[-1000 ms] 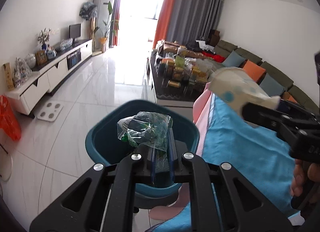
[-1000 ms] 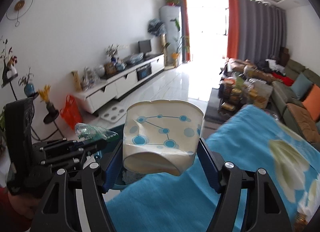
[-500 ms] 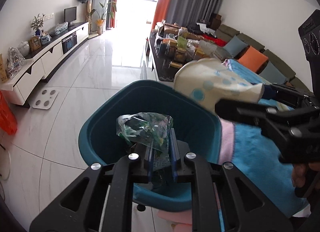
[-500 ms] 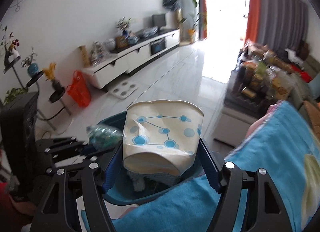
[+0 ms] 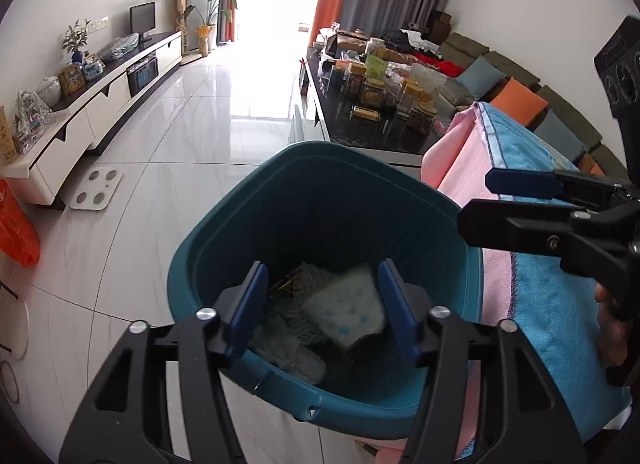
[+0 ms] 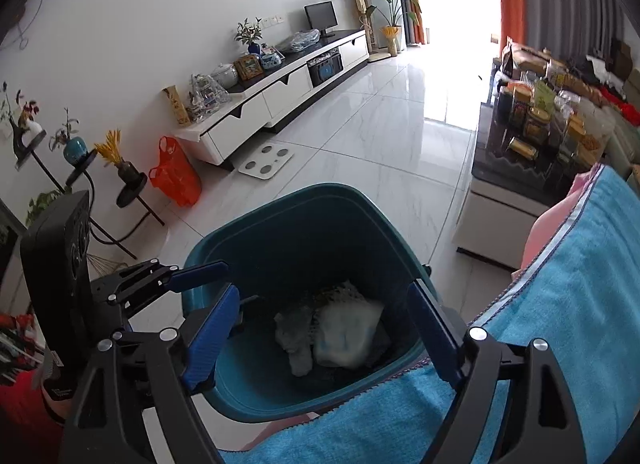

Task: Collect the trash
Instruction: 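Move both tools back over the table toward the orange peels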

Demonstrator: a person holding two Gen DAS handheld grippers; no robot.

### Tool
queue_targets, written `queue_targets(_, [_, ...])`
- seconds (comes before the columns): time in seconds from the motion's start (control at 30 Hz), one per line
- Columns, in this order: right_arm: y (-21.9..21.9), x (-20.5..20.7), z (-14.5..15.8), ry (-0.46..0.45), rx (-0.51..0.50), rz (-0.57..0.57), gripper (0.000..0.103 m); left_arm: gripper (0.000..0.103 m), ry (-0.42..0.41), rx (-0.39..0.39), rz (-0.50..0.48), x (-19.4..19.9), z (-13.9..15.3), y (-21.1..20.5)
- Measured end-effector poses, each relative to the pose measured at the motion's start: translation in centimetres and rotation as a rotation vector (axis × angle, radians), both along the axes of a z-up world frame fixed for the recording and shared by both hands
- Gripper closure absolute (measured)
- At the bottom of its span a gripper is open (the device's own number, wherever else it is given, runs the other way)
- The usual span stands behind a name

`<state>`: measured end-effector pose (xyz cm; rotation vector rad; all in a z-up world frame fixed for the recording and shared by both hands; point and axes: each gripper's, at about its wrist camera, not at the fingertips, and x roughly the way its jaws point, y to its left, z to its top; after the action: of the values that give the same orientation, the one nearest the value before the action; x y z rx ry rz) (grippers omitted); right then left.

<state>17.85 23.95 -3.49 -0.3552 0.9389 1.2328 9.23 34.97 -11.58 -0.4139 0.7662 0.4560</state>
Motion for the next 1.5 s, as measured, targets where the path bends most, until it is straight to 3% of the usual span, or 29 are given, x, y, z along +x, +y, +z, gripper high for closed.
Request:
queue_targets(0.17, [-0.7,-0.2,0.5,-0.025,0.022,-0.012,0.018,0.034,-0.007,0.009,0.030,-1.2,0.2,-0.8])
queue_targets(0.53, [-5.8,0.0,3.3,-0.130,0.110,-0.061,0.009,0.007,-0.081,0.058,0.114,-5.4,4.2,-3.1])
queue_targets(0.9, [-15.2,-1.0,5.2,-0.209,0.225,-0.150,0.007,0.006,-0.177,0.107,0.065,-5.7,9.6,-8.3])
queue_targets(1.2, [-24.5,-3.1,5.5,-0.283,0.295,-0.284,0.007,0.006,-0.324,0.205,-0.037,-4.9,13.7,-15.6])
queue_targets(1.33, [-28.4,-4.2,5.0,-0.309,0.307,-0.370,0.007,0.006,-0.372,0.219,-0.104,-4.3,14.5,-19.2])
queue_targets(1.5, [-33.1,-5.2,4.2,-0.321,0.313,-0.466,0.007,0.006,-0.373,0.215,-0.235,-3.0,14.1,-23.9])
